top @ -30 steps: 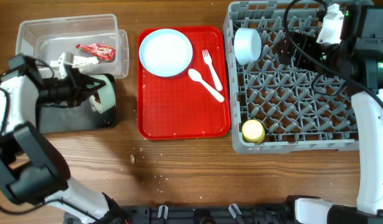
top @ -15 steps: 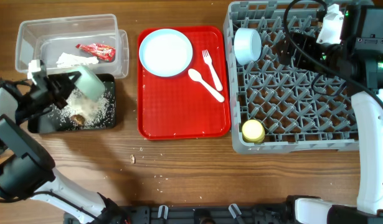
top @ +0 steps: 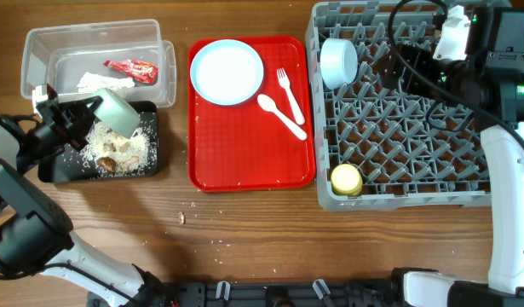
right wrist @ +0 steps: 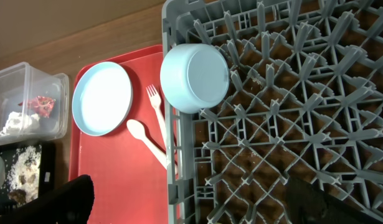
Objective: Sort waste into correct bins and load items into the dishwasher rack
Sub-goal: 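Tip the green bowl over the black tray to empty the rice, then set the empty green bowl down on the red tray with the left gripper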
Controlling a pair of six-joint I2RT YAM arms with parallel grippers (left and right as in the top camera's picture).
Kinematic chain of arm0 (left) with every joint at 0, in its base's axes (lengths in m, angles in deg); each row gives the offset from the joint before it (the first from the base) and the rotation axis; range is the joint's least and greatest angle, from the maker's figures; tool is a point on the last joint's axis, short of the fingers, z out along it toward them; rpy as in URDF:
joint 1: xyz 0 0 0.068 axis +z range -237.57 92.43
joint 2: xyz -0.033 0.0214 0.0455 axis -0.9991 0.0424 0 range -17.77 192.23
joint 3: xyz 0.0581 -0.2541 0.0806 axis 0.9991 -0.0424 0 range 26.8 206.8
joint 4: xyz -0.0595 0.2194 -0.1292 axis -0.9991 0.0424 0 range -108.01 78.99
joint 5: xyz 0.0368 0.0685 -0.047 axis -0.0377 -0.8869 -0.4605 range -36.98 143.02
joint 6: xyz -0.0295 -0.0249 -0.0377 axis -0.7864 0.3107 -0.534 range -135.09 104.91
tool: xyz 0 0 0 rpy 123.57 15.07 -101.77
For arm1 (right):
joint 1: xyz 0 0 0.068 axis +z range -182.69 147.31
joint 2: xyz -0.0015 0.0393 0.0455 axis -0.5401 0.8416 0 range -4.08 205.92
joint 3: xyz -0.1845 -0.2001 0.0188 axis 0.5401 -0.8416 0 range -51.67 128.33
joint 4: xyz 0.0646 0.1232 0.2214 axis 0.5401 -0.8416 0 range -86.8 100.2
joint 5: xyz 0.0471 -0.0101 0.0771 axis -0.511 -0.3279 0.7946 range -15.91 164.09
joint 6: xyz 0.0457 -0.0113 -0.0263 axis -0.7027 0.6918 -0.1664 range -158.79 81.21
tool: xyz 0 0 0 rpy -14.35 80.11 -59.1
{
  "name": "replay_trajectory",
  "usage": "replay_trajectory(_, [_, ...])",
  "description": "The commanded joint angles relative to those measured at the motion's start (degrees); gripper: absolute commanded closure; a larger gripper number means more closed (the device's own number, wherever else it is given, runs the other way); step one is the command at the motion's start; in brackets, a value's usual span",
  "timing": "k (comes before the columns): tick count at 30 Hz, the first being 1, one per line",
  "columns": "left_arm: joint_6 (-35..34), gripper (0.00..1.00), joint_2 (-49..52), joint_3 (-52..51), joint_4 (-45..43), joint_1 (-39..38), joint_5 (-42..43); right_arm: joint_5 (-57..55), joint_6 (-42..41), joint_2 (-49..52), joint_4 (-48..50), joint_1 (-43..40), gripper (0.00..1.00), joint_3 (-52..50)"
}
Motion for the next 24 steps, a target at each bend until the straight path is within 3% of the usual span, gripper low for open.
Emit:
replay_trajectory(1, [0.0, 0.96, 0.3, 0.4, 1.7, 0.1, 1.9, -0.6, 0.8, 0.7, 0.0, 0.0, 0.0, 0.1])
replay_trajectory(6, [5.8, 0.96, -0.5, 0.4, 4.9, -6.1, -0.8, -0.6, 0.7, 0.7, 0.5, 0.0, 0.0, 0.1])
replay_trajectory(16, [4.3, 0.96, -2.0, 0.6, -0.9, -30.2, -12.6, -0.6, 0.6, 0.7, 0.6, 0.0, 0.0, 0.1])
replay_trajectory(18, [-0.5, 0.96, -2.0, 0.6, -3.5, -34.4, -21.3, -0.5, 0.6, 0.7, 0.7, 0.0, 0.0, 0.1])
replay_trajectory(24, [-22.4, 0.96, -2.0, 0.5, -11.0, -47.7, -59.3, 1.1, -1.2, 1.2, 0.8, 0.1, 0.0, 0.1])
